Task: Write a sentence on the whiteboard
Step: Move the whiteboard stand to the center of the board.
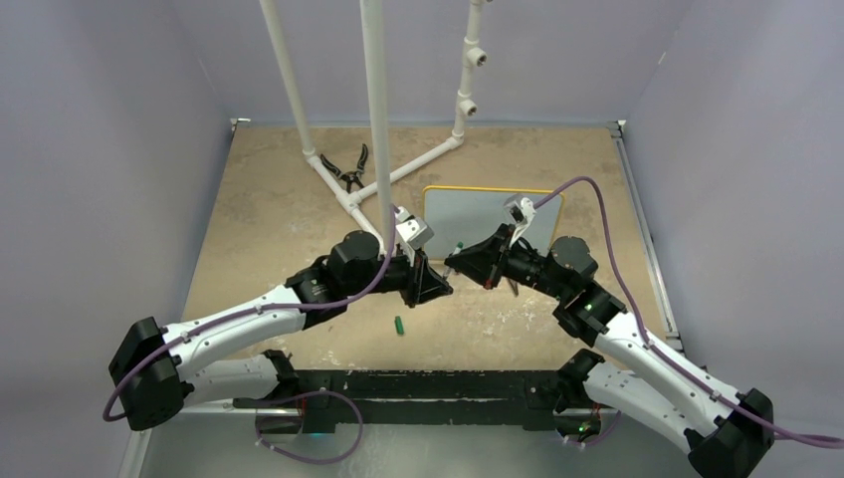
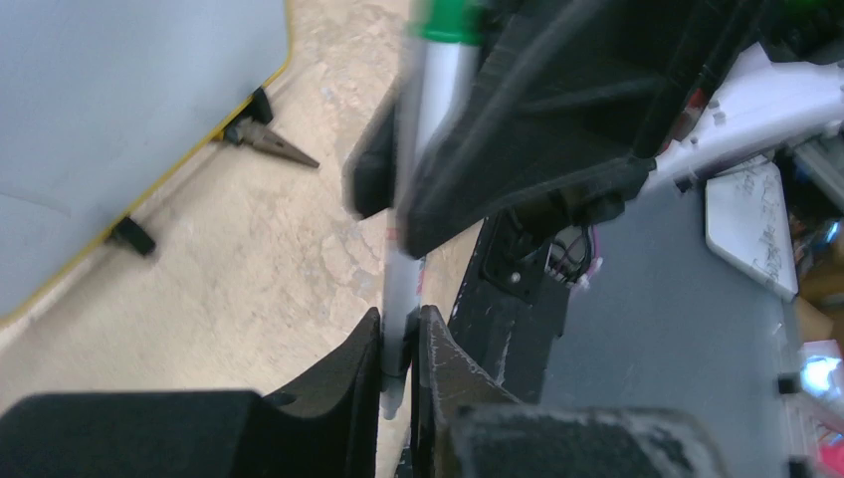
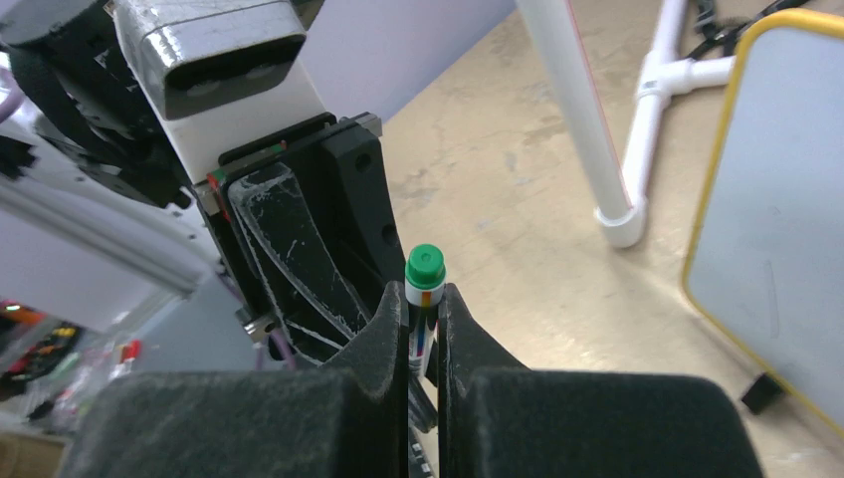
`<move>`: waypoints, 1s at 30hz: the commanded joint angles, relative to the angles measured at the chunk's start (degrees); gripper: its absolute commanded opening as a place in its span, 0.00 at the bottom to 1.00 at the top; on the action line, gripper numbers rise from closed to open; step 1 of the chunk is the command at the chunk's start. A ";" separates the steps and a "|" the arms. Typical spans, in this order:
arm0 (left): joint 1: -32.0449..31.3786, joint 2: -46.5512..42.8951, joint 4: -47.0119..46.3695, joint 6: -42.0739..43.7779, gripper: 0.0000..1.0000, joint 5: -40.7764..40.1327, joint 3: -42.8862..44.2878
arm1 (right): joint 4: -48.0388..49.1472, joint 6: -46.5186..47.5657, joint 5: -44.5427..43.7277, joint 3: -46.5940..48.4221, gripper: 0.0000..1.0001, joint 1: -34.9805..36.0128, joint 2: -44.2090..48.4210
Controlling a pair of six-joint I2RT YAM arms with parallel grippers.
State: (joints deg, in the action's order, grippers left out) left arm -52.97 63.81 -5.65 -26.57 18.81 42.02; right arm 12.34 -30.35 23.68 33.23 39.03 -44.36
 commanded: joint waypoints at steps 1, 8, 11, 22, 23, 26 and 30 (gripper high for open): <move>-0.12 -2.02 -5.23 0.21 0.00 3.89 -1.22 | 2.28 -0.93 1.89 -0.30 0.00 -0.01 0.42; -0.12 -1.00 12.69 10.74 0.00 5.51 4.28 | -6.57 -0.02 2.17 2.72 0.57 -0.05 1.24; -0.12 0.69 20.63 16.18 0.00 8.23 6.93 | -10.90 3.03 3.54 4.81 0.80 -0.07 0.66; -0.12 6.28 26.19 24.99 0.00 21.21 9.84 | -20.77 9.01 20.17 8.35 0.66 0.04 -6.50; -0.12 6.51 26.36 25.19 0.00 21.19 9.95 | -21.16 9.26 21.46 8.36 0.64 0.00 -7.10; -0.12 7.30 26.50 25.45 0.00 21.89 10.06 | -22.53 10.41 23.29 8.23 0.56 0.05 -8.67; -0.12 8.27 26.39 25.43 0.00 22.91 10.22 | -21.82 10.80 25.34 7.84 0.49 0.06 -10.03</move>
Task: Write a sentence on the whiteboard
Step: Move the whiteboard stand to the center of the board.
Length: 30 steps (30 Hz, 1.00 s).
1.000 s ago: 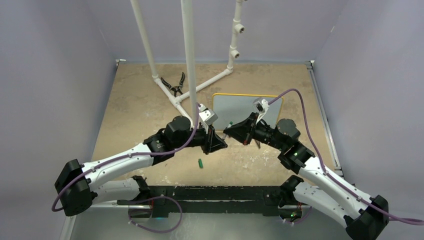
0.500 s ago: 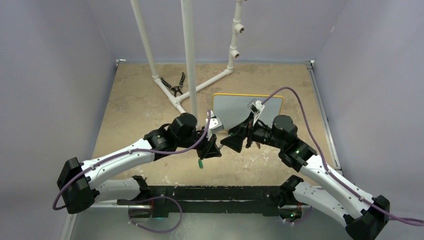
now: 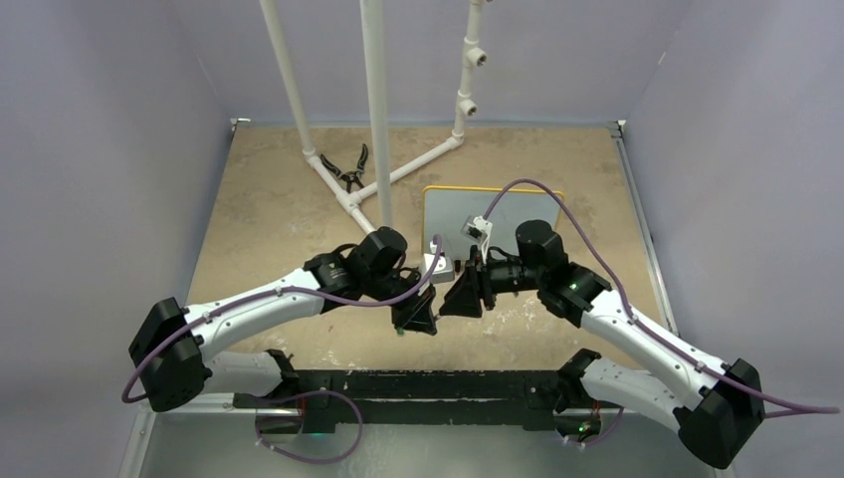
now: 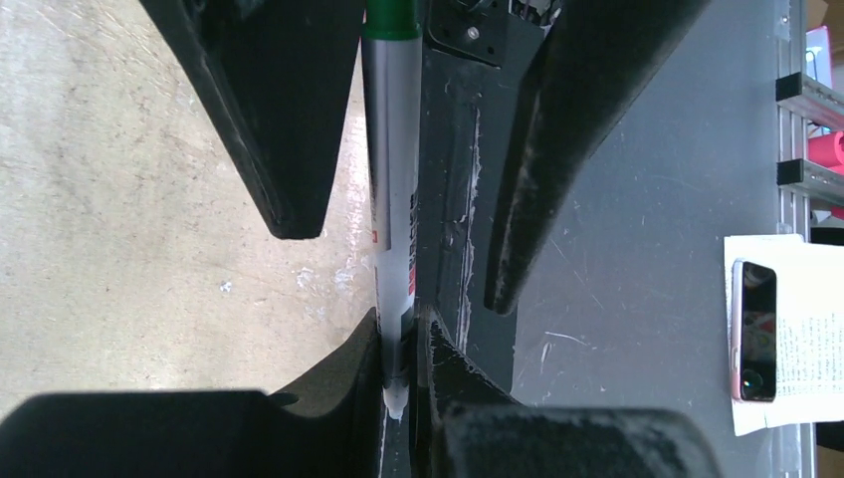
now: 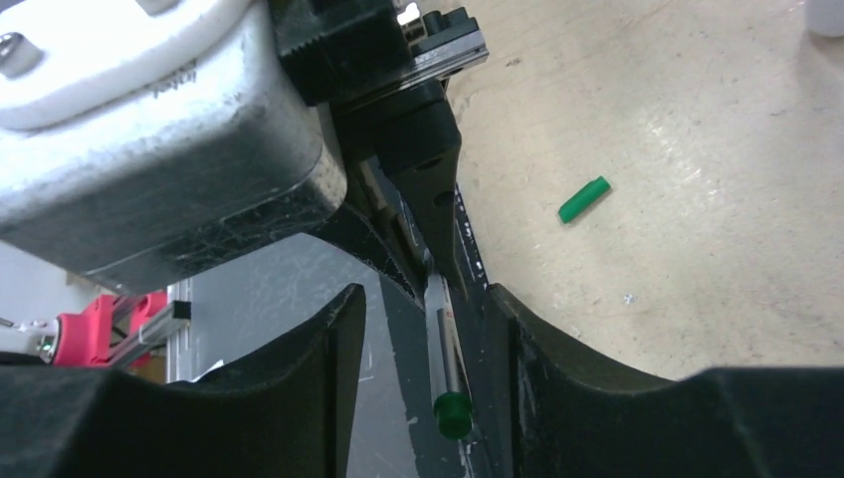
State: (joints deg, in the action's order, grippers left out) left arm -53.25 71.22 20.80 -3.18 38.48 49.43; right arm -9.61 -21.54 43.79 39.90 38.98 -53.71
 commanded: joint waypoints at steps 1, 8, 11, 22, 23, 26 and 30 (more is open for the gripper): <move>0.17 1.05 -0.06 2.04 0.00 3.46 2.93 | 0.24 2.06 5.45 0.99 0.49 0.10 -0.96; 0.17 2.21 -0.10 2.00 0.00 4.60 3.80 | 1.36 2.36 6.95 0.05 0.35 0.33 -2.33; 0.17 2.72 -0.05 2.01 0.00 4.51 4.23 | 1.04 2.70 7.26 -0.20 0.31 0.53 -2.53; 0.17 2.79 -1.39 0.57 0.08 1.31 5.11 | -0.55 3.37 4.65 -0.97 0.00 0.73 -1.01; 0.17 2.34 -1.95 -0.11 0.18 -0.49 5.07 | -1.21 3.34 2.46 -0.73 0.00 0.70 -0.77; 0.25 0.54 -3.47 -1.97 0.44 -7.19 5.08 | -3.23 3.16 -7.16 0.35 0.00 0.66 1.01; 0.77 -2.01 -5.41 -4.27 0.60 -18.48 5.57 | -4.64 -0.05 -23.83 0.54 0.00 0.66 6.82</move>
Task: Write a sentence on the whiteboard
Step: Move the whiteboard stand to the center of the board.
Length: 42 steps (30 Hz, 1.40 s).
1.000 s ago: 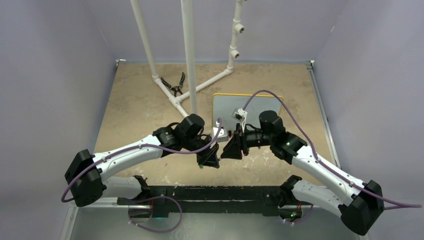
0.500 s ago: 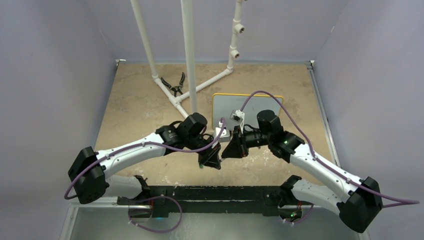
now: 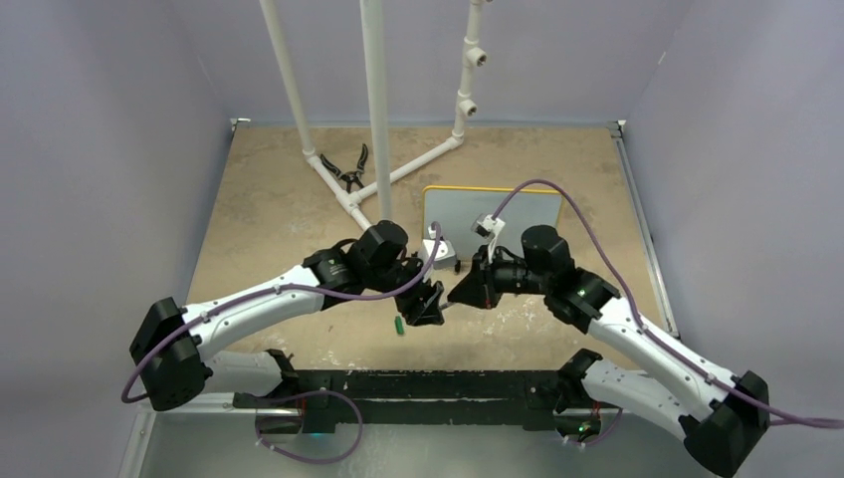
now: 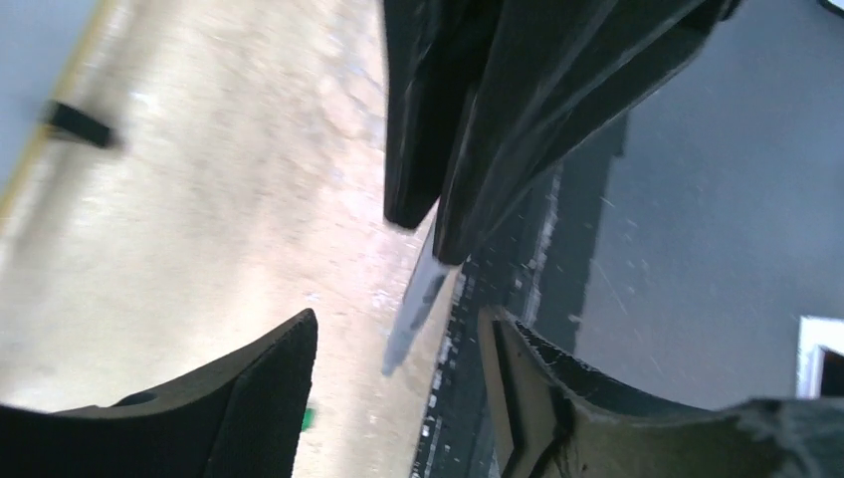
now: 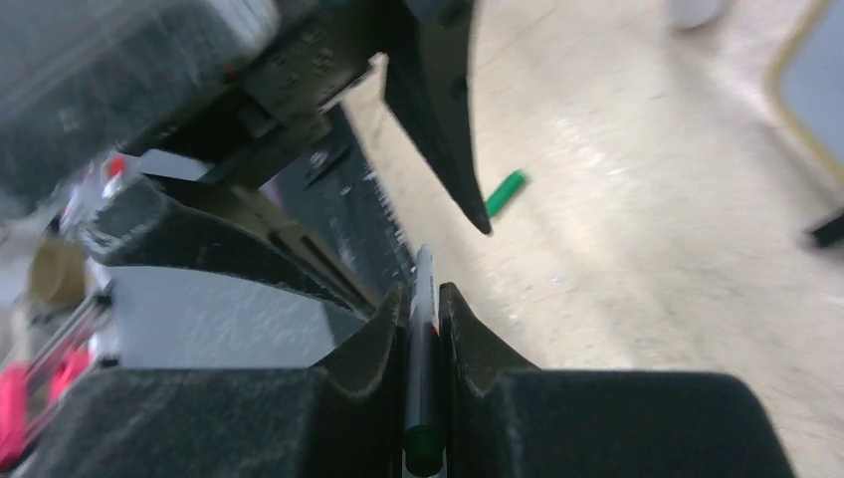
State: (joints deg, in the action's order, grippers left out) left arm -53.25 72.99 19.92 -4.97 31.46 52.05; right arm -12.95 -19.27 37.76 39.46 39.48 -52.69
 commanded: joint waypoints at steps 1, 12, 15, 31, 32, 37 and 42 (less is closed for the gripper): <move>1.22 -4.13 -4.95 -3.00 0.61 -12.70 3.31 | -0.82 -2.87 -22.55 0.88 0.00 0.15 7.29; 7.07 2.76 -9.39 -6.68 0.64 -14.27 15.23 | 15.76 -8.90 -52.60 -7.46 0.00 0.17 21.07; 7.35 6.24 -9.05 -5.10 0.64 -13.59 20.35 | 17.32 -9.28 -58.63 -8.78 0.00 0.16 22.77; 5.89 14.46 -10.03 -7.37 0.55 -27.28 24.01 | 8.73 -13.80 -72.99 -9.05 0.00 0.18 28.08; 5.10 13.24 -11.59 -9.86 0.54 -29.85 21.26 | 8.76 -13.90 -73.31 -9.12 0.00 0.16 28.34; 1.47 8.01 -25.02 -24.87 0.52 -38.87 4.01 | 11.29 -12.49 -72.16 -9.31 0.00 0.16 30.05; -2.80 10.67 -29.57 -31.63 0.50 -45.79 -1.97 | 11.67 -11.84 -72.20 -9.18 0.00 0.16 31.64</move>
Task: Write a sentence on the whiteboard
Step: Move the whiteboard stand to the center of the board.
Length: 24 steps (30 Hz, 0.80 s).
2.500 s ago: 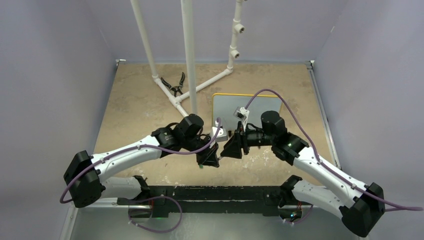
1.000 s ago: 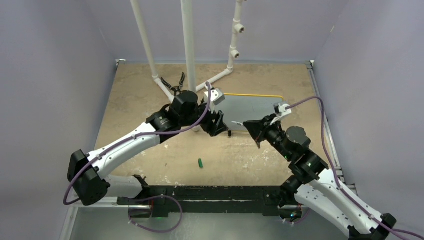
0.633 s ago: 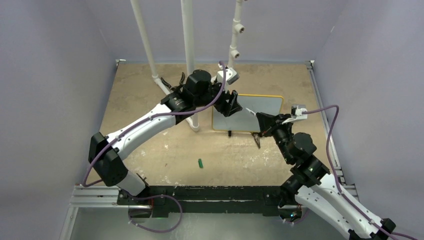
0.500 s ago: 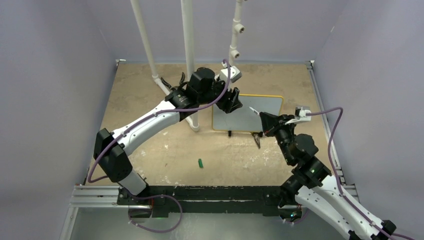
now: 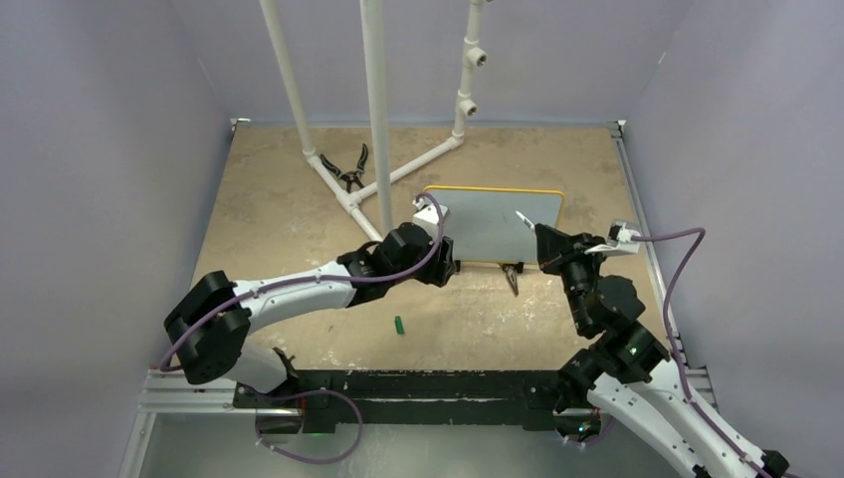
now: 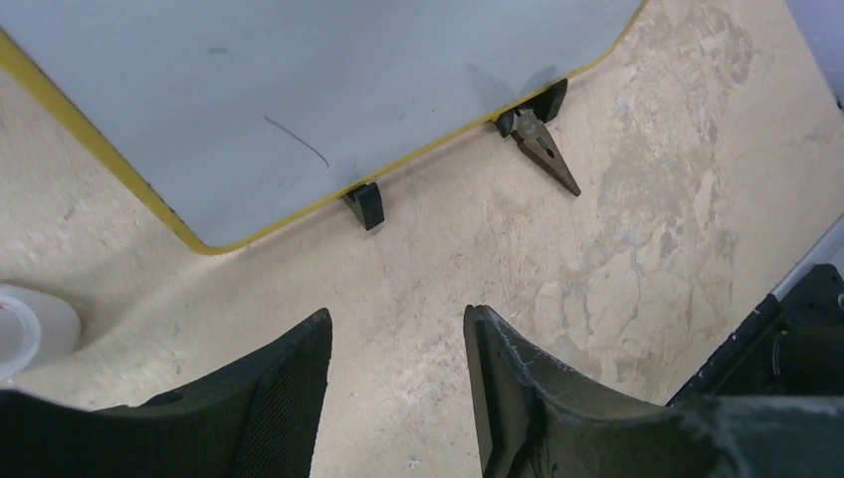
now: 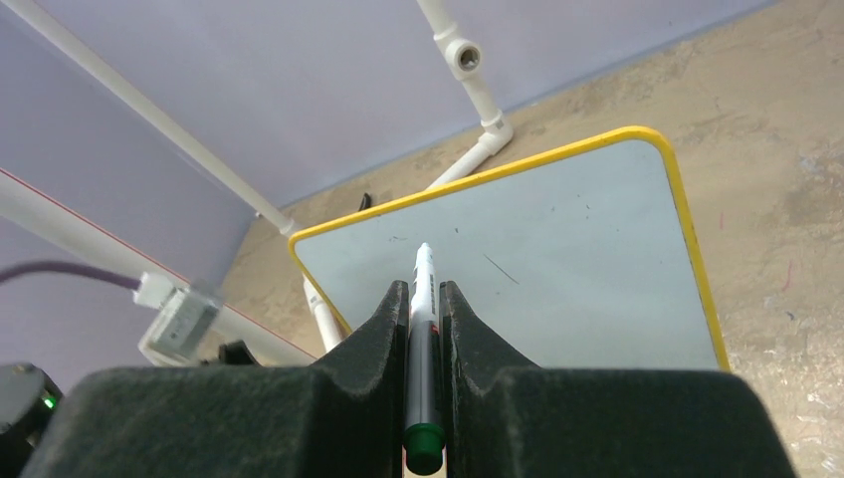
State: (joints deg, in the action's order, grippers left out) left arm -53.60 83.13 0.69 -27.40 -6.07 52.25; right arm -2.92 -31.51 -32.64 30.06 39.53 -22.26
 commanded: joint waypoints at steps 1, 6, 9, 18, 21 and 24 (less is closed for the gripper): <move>-3.43 2.02 -11.09 -9.94 0.50 -9.78 -2.44 | 1.47 0.39 -1.98 0.25 0.00 0.16 1.47; -6.00 8.42 -13.31 -14.85 0.50 -14.52 -1.92 | 0.50 -1.14 -2.84 0.30 0.00 0.11 3.22; -6.56 12.35 -15.59 -17.04 0.48 -15.78 -1.33 | 0.54 -1.44 -2.77 0.08 0.00 0.11 4.32; -7.12 21.06 -16.51 -18.40 0.41 -22.56 1.35 | -0.49 -0.84 -3.36 0.64 0.00 0.07 5.15; -7.29 23.46 -16.59 -19.72 0.40 -22.63 2.70 | -0.34 -0.92 -3.44 0.22 0.00 0.11 5.46; -7.85 25.29 -16.30 -19.94 0.41 -23.64 4.10 | -0.45 -0.92 -3.45 -0.02 0.00 0.11 5.56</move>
State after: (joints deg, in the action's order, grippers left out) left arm -60.55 106.30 -13.54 -45.45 -26.89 53.34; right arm -3.44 -32.16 -34.30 30.06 39.53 -17.45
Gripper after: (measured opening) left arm 0.404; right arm 0.137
